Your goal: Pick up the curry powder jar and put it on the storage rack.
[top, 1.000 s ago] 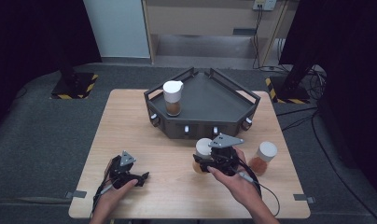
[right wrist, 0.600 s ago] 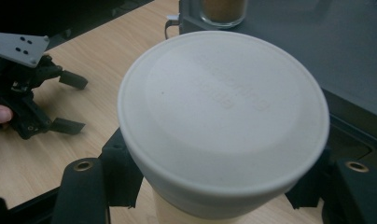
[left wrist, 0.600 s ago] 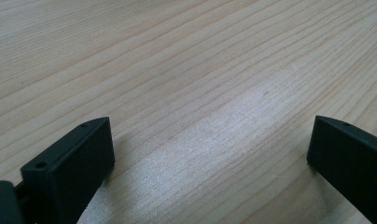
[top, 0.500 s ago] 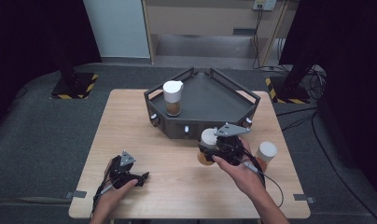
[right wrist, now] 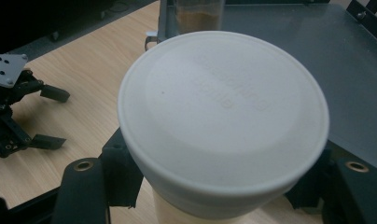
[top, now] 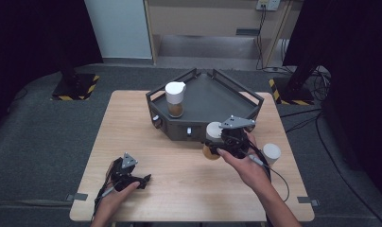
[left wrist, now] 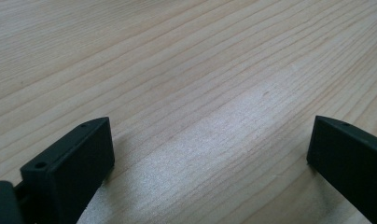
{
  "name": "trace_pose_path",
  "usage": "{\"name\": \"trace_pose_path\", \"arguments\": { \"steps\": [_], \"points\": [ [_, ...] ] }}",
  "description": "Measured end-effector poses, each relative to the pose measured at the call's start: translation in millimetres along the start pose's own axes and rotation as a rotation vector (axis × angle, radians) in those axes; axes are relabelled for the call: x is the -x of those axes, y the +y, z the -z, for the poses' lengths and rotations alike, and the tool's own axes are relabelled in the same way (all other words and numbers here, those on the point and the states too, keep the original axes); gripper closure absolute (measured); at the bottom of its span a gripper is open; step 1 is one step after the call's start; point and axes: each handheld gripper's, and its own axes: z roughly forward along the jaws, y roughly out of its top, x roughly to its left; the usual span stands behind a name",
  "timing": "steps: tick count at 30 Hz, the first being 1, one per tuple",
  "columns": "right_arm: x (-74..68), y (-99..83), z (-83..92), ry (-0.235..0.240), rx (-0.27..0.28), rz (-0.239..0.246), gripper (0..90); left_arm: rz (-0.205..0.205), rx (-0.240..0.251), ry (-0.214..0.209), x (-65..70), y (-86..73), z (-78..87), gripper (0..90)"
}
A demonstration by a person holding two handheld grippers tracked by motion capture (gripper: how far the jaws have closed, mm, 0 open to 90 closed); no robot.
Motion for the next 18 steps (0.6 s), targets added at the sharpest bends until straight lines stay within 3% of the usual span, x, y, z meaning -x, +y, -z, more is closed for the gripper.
{"name": "trace_pose_path", "arguments": {
  "steps": [18],
  "points": [
    [7.3, 24.8, 2.1, -0.002, 0.005, -0.001, 34.7, 0.001, 0.001, -0.001, -0.1, -0.1, 0.0, 0.0]
  ]
}}
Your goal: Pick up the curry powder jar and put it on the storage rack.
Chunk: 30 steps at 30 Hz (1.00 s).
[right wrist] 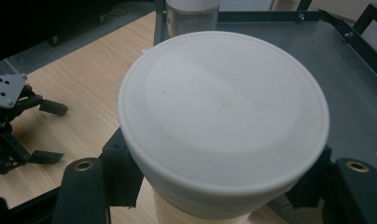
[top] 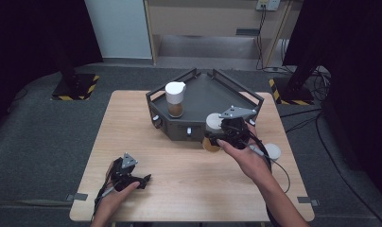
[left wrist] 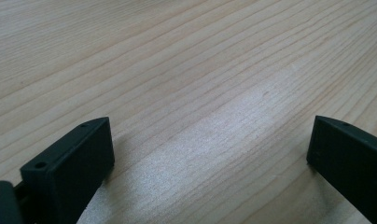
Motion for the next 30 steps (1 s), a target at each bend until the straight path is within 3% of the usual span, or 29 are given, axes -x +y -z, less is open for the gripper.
{"name": "trace_pose_path", "arguments": {
  "steps": [30],
  "points": [
    [1.8, 43.9, -16.4, -0.014, -0.010, 0.017, 34.7, 0.000, -0.001, 0.000, 0.0, 0.1, 0.1, 0.0]
  ]
}}
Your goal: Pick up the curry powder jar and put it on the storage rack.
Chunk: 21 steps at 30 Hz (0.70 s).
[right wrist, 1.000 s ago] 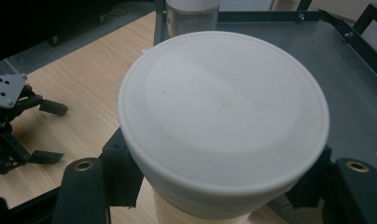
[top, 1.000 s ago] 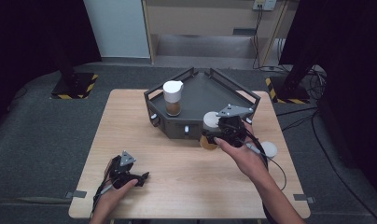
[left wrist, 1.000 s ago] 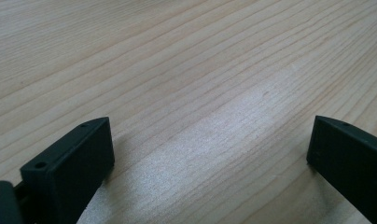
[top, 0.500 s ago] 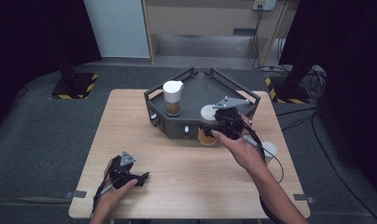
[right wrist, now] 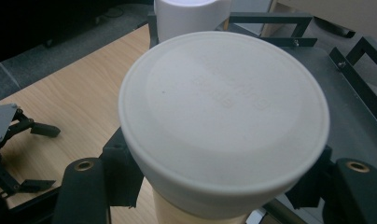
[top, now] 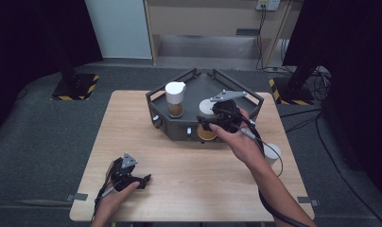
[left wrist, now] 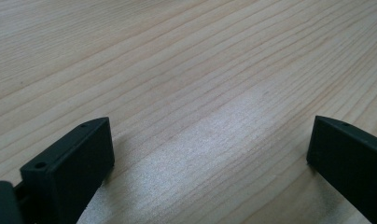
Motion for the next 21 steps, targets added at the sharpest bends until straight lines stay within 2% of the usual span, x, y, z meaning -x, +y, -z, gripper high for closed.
{"name": "trace_pose_path", "arguments": {
  "steps": [8, 21],
  "points": [
    [4.0, 6.7, -3.5, -0.011, 0.004, -0.006, 34.7, -0.003, -0.002, 0.000, -0.2, 0.3, 0.1, 0.0],
    [18.9, 20.9, -4.0, -0.052, -0.002, -0.026, 34.7, -0.001, -0.001, -0.001, -0.2, 0.1, 0.0, 0.0]
  ]
}}
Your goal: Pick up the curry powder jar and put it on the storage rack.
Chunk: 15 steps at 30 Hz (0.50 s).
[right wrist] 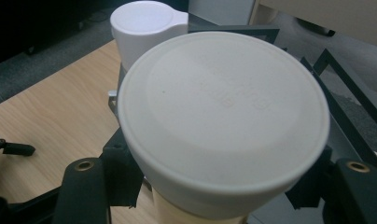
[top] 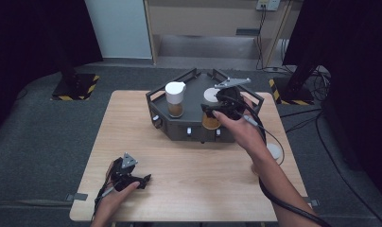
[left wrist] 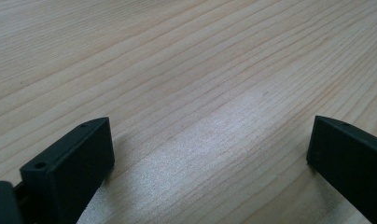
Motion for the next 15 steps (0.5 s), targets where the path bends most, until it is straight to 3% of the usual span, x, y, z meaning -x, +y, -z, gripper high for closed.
{"name": "trace_pose_path", "arguments": {
  "steps": [15],
  "points": [
    [8.6, 11.0, -19.6, -0.017, -0.009, -0.023, 34.7, 0.000, 0.000, 0.000, -0.1, 0.1, 0.0, 0.0]
  ]
}}
